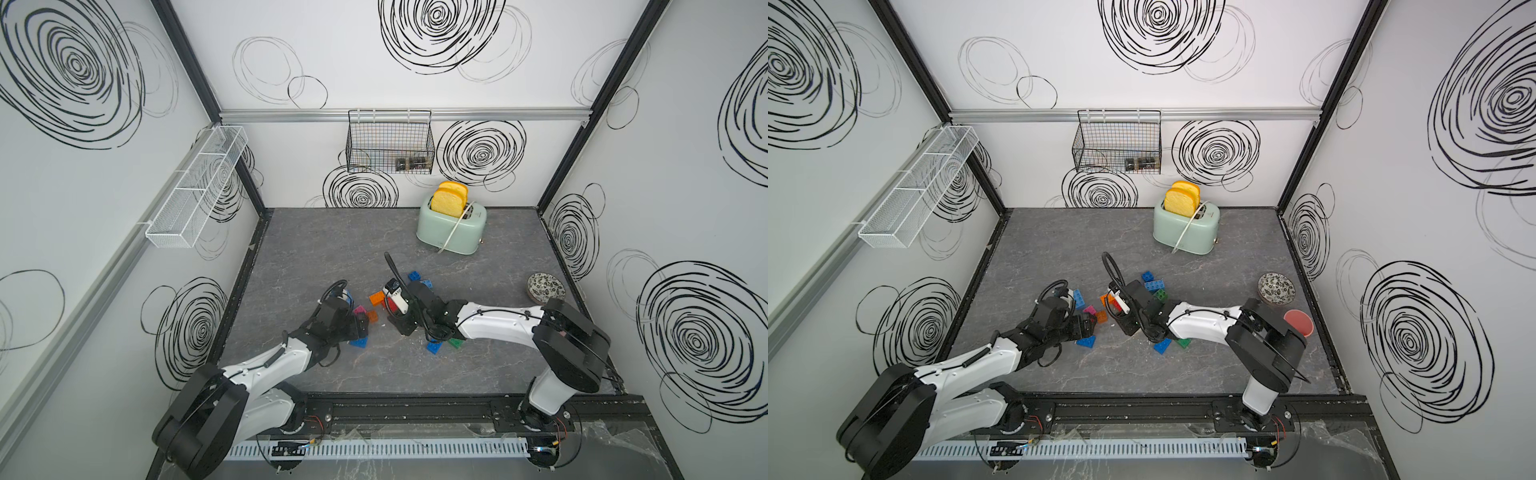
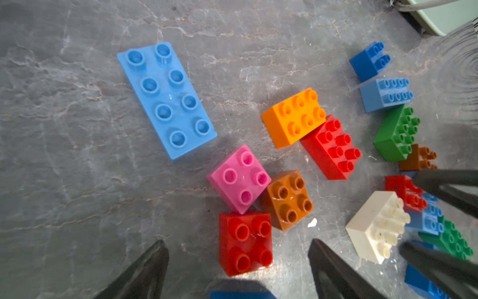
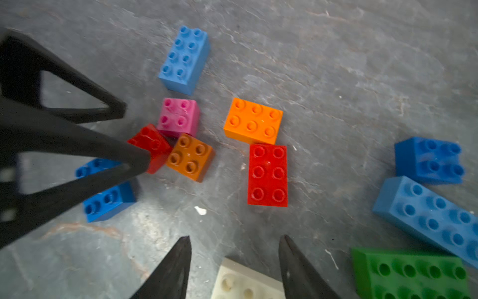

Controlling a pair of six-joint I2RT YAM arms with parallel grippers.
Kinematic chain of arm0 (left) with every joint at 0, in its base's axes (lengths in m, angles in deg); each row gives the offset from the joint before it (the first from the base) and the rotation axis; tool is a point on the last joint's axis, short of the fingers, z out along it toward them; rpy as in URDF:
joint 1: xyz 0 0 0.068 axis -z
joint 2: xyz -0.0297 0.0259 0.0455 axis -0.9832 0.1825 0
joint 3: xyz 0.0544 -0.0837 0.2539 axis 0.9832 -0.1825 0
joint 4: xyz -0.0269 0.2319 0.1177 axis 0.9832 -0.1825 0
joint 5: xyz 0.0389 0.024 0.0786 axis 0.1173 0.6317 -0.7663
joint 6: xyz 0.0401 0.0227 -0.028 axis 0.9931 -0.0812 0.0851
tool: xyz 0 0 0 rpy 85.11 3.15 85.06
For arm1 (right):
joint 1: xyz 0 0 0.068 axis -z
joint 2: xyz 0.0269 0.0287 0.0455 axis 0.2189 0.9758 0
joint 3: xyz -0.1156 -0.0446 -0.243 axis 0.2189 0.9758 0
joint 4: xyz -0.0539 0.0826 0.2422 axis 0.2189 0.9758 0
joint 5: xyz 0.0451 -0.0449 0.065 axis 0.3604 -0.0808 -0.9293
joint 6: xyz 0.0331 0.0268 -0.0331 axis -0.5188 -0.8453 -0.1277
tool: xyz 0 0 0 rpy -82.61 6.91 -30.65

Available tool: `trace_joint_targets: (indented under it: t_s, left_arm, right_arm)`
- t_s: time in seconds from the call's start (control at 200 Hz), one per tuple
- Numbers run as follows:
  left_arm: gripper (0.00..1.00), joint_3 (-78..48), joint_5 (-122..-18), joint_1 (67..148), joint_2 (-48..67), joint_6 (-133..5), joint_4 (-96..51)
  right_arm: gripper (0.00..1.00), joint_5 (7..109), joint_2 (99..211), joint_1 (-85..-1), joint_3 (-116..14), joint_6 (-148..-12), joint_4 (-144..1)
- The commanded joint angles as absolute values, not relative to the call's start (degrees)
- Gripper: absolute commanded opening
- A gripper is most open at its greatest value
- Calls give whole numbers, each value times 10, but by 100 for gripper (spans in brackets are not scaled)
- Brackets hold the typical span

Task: Assemble a heart with lego
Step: Move the lego brick at the center of the board, then pick up the lego brick from the center of the board.

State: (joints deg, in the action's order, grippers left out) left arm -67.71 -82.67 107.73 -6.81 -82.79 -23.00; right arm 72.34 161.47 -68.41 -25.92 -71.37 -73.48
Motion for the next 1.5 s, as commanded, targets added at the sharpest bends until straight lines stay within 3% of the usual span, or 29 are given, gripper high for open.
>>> trace_joint_targets:
  t_s: [0.0, 0.13, 0.34, 0.951, 1.026, 1.116, 1.196, 1.496]
  left_arm:
    - [80, -654, -852, 1087, -49, -816, -242]
    - [72, -642, -866, 1106, -46, -814, -260]
    - [70, -645, -864, 1123, -50, -817, -266]
    - [50, -624, -885, 1124, 18, -795, -258]
    - [45, -618, -888, 1125, 23, -791, -261]
    - [30, -607, -901, 1125, 27, -784, -278]
    - [25, -596, -905, 1126, 18, -780, -298]
    - [26, -533, -918, 1196, -51, -823, -390]
  right_arm:
    - [57, 707, 1587, -679, -236, -737, -720]
    - [56, 703, 1570, -679, -220, -744, -726]
    - [55, 704, 1578, -676, -210, -748, -731]
    - [55, 696, 1571, -658, -196, -752, -738]
    - [55, 696, 1571, -657, -195, -751, -739]
    - [55, 695, 1570, -656, -195, -751, -738]
    - [55, 697, 1565, -654, -193, -752, -737]
    - [55, 686, 1536, -631, -183, -759, -724]
